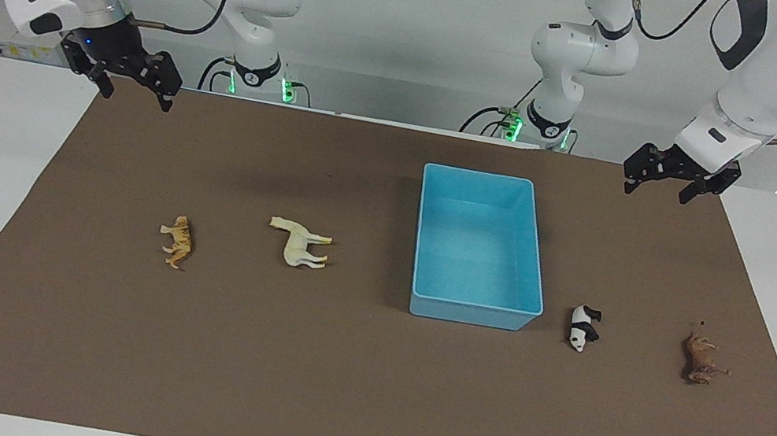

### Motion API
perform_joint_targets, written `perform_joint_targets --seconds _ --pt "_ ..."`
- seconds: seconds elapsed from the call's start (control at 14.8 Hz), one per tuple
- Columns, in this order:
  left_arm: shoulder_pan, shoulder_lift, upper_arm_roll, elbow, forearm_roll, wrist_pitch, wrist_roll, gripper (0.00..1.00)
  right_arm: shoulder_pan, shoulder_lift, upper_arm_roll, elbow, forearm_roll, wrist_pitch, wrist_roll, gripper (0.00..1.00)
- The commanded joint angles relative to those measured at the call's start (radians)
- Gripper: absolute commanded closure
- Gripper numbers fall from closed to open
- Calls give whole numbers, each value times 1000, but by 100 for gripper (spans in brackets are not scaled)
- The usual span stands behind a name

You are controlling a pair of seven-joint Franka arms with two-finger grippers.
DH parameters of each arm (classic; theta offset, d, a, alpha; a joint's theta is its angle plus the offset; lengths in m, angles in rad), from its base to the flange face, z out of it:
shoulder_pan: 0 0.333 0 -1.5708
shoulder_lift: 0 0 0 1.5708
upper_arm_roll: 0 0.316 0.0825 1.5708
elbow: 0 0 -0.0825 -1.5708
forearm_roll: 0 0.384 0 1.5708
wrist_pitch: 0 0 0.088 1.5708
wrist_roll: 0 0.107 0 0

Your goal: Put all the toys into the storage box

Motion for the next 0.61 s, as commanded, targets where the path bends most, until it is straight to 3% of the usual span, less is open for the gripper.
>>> perform_joint_targets --seconds 0.0,0.54 --pt "-2 -18 5 -6 -5 -16 10 0 -4 -19 10 -16 -6 -12 17 0" --pt "-17 -18 -7 -6 -5 9 -5 0 -14 -19 16 -14 -6 -9 16 0"
